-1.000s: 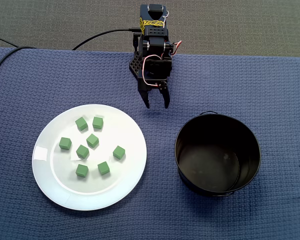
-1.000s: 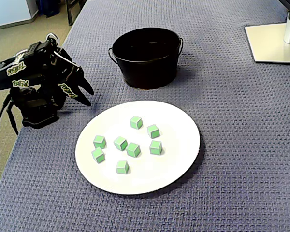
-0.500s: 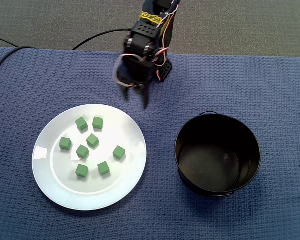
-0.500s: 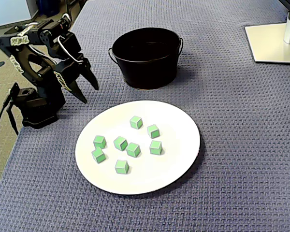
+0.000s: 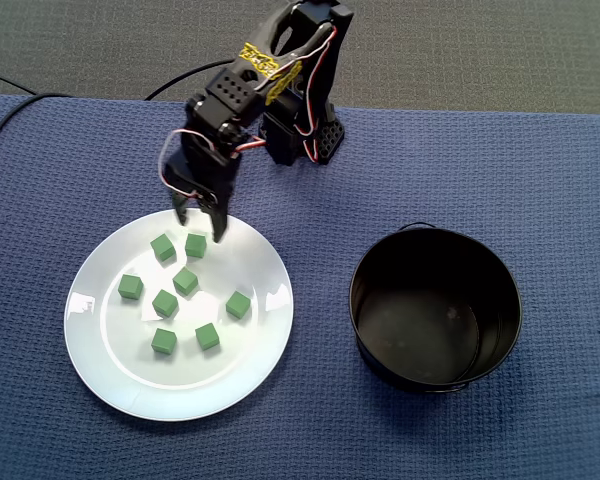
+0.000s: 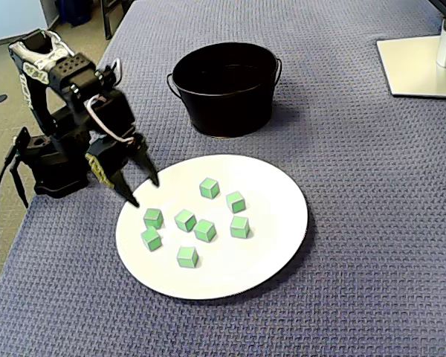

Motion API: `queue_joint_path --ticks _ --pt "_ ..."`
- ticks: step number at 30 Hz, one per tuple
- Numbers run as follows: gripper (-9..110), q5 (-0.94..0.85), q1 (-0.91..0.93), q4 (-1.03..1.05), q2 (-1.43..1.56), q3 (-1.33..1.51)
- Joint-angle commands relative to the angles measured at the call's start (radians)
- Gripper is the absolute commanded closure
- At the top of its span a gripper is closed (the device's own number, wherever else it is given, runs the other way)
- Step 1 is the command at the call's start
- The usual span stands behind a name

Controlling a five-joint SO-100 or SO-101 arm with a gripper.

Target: Pick up the items on the white plate and put them in the black container.

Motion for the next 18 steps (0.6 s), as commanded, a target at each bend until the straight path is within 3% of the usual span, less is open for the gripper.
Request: queue_joint_path --ticks 1,7,18 --pt "82 -0.15 0.034 0.038 -0.015 -0.057" --pt "82 -0.17 0.037 0.083 -0.054 -0.101" --pt "81 -0.186 0.015 -0.11 -0.066 0.021"
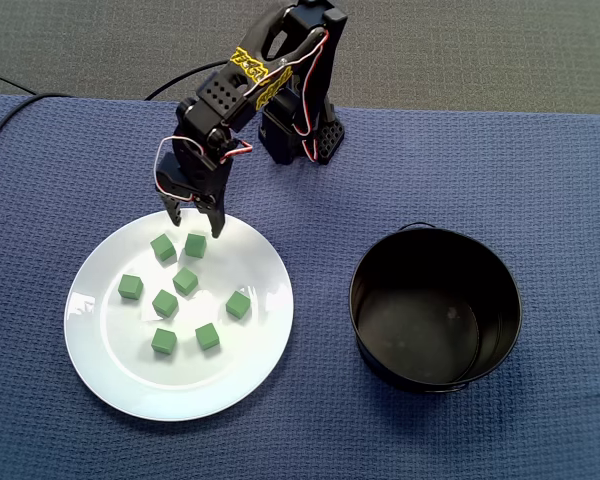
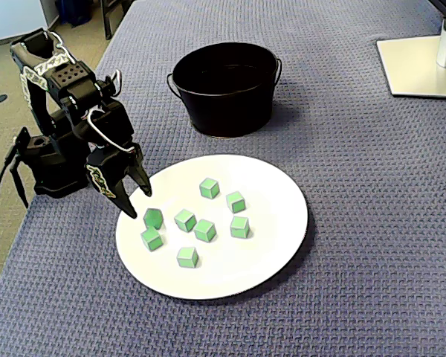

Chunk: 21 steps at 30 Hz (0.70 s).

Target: Pick up the items on the white plate and put them in the black container.

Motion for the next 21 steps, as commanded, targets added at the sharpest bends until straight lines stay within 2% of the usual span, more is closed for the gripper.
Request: queue_joint_path --ticks 1,6,21 --pt "81 -0.014 -0.008 -0.08 -0.003 0.029" --pt "81 -0.021 -0.012 -0.092 -0.003 0.051" --pt "80 0.002 -0.031 -0.333 -0.017 0.17"
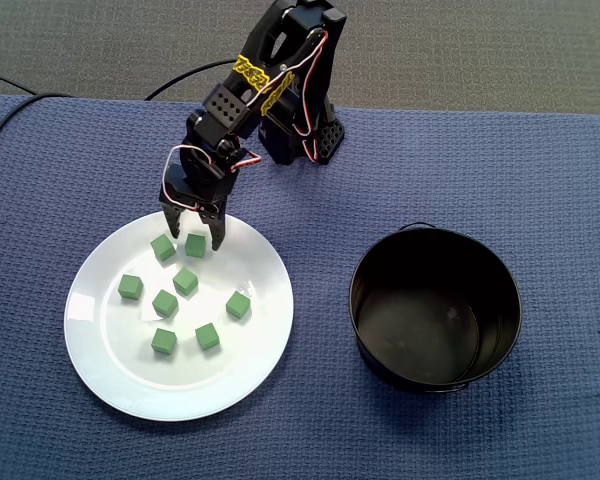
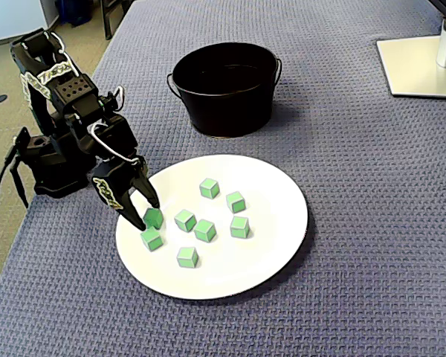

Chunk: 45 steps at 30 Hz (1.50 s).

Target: Pick up the items on the white plate and put them in the black container.

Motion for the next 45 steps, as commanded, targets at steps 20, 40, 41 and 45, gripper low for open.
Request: queue_joint_path --ticks 20,40,41,45 --pt "101 0.021 -0.037 -0.149 0.026 0.112" --pt "101 1.049 -0.178 0.06 0.428 -0.457" --pt "102 1.088 -0.21 0.097 0.451 -0.506" --pt "102 1.16 -0.391 0.29 0.492 -0.739"
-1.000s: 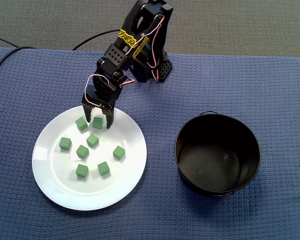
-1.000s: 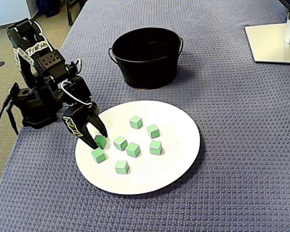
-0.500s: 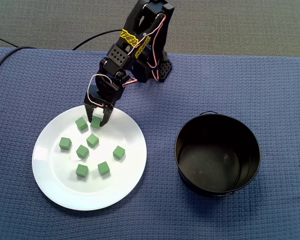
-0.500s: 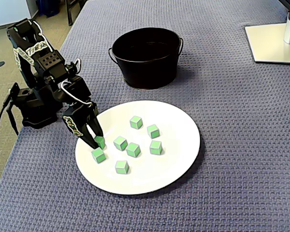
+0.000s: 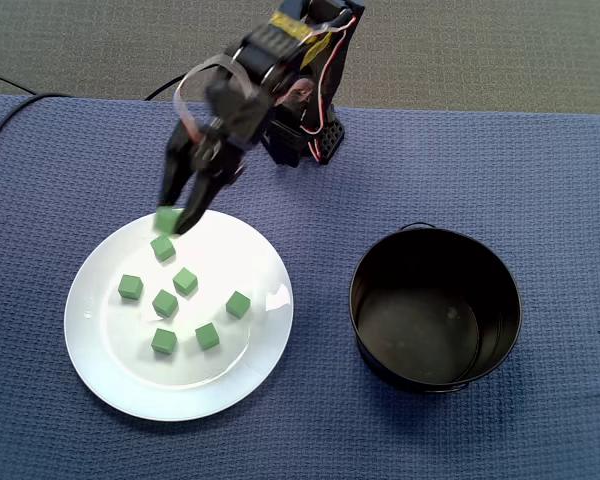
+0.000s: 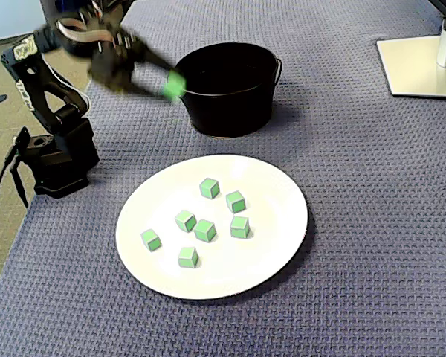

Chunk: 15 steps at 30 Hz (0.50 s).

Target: Pick up the items on the white plate and put them in the black container.

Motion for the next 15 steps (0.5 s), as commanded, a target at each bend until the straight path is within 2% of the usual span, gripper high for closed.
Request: queue_joint_path --ticks 1,5,9,15 --pt "102 0.091 -0.193 0.193 0.041 -0.314" --pt "102 0.218 -0.397 0.506 -0.129 -0.729" --pt "102 0.265 -0.652 0.723 -0.221 -0.877" --pt "102 0.314 -0.902 0.769 -0.318 -0.618"
